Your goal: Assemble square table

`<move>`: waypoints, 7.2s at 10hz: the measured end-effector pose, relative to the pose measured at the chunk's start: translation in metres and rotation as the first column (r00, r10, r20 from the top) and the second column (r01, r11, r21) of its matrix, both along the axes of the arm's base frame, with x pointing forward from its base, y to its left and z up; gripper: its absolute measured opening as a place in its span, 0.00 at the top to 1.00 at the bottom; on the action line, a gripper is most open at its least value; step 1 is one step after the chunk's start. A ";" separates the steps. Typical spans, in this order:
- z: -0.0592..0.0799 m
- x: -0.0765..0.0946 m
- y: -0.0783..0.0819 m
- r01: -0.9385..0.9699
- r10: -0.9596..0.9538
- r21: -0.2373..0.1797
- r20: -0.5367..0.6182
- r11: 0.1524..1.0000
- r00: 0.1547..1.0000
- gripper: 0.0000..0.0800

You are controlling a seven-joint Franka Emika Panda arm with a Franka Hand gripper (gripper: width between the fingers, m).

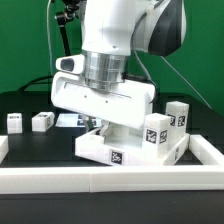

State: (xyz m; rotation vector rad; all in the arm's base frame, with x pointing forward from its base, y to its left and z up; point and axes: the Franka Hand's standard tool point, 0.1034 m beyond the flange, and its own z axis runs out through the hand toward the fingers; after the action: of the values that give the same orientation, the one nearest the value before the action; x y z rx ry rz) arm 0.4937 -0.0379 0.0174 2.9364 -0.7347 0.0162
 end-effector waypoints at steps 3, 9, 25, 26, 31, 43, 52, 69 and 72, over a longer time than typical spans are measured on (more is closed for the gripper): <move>0.000 0.000 -0.003 -0.155 0.155 0.001 -0.020 0.988 0.988 0.91; 0.003 0.014 0.004 -0.532 0.531 -0.007 -0.071 0.846 0.845 0.91; 0.007 0.049 0.004 -0.991 0.966 0.124 -0.250 -0.042 -0.073 0.91; 0.007 0.049 0.003 -0.989 0.962 0.131 -0.254 -0.066 -0.098 0.91; 0.010 0.076 0.036 -0.914 0.877 0.220 -0.274 -0.342 -0.394 0.92; 0.011 0.113 0.098 -0.903 0.864 0.202 -0.270 -0.380 -0.424 0.92; 0.027 0.133 0.100 -0.923 0.878 0.205 -0.296 -0.326 -0.376 0.43; 0.073 0.064 -0.029 -0.940 0.917 0.092 -0.265 0.330 0.296 0.19; 0.075 0.063 -0.040 -0.856 0.837 0.057 -0.253 0.513 0.485 0.19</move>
Offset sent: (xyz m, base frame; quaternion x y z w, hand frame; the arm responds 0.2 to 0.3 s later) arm 0.0000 0.0000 0.0000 0.0000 0.0000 -0.1938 0.9810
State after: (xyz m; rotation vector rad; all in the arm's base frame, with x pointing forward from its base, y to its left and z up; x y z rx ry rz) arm 0.5571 -0.0783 0.0928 2.7892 0.8070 -0.2315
